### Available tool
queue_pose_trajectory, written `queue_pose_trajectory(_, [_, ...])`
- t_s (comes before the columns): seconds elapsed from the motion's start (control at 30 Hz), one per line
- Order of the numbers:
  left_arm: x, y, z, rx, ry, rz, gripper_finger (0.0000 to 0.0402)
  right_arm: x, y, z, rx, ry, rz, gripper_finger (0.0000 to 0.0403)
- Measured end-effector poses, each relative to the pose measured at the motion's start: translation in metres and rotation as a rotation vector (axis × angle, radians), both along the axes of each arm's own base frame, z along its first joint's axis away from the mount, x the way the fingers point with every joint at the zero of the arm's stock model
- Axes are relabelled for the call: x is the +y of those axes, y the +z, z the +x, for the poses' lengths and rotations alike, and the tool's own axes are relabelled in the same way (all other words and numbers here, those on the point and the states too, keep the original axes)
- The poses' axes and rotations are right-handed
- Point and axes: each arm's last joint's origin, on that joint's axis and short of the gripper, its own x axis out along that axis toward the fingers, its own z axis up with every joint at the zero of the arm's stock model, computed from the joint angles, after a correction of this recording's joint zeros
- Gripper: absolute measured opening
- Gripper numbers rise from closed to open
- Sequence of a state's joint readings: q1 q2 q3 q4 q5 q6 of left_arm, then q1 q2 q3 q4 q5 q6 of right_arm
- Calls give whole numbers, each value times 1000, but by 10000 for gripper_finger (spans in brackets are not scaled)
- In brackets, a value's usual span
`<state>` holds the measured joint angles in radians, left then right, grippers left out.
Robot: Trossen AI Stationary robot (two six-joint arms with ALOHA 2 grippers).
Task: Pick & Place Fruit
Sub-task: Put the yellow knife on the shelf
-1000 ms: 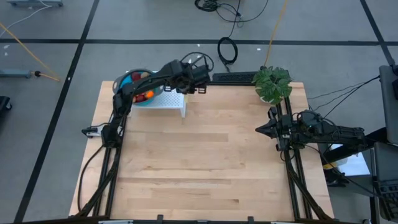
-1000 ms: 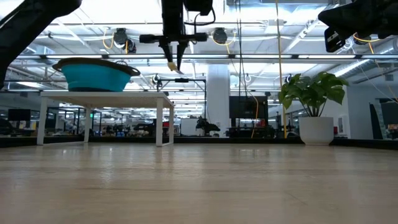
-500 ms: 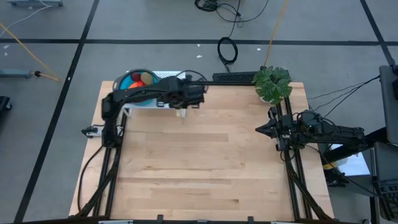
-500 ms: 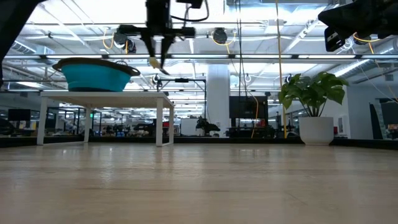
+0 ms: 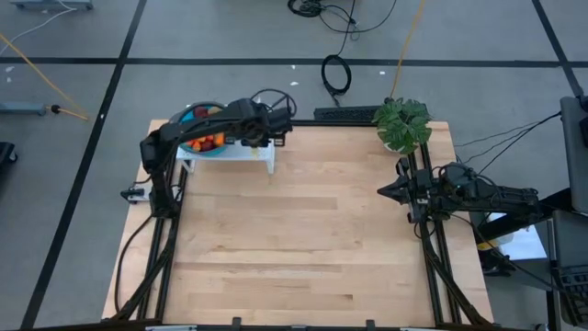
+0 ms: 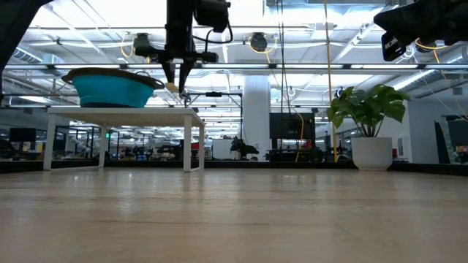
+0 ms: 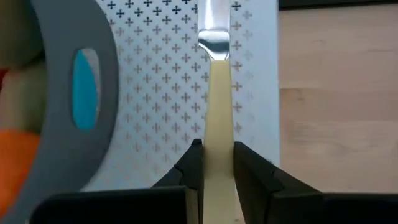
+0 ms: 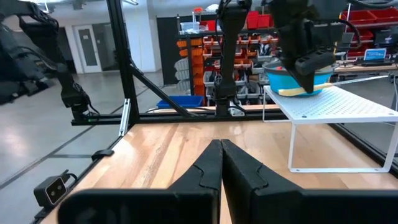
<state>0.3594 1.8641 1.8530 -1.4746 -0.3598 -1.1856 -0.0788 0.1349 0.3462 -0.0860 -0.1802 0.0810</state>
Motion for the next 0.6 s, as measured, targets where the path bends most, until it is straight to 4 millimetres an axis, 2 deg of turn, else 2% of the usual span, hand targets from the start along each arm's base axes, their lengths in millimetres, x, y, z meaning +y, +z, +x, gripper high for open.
queue_pose_trajectory(0.27, [24,-10,-2,34,-26,-26,56,0,0,0,-3,0,12,0])
queue_pose_trajectory(0.6, [40,-26,4,57,-55,-62,61,0,0,0,-4,0,15,0])
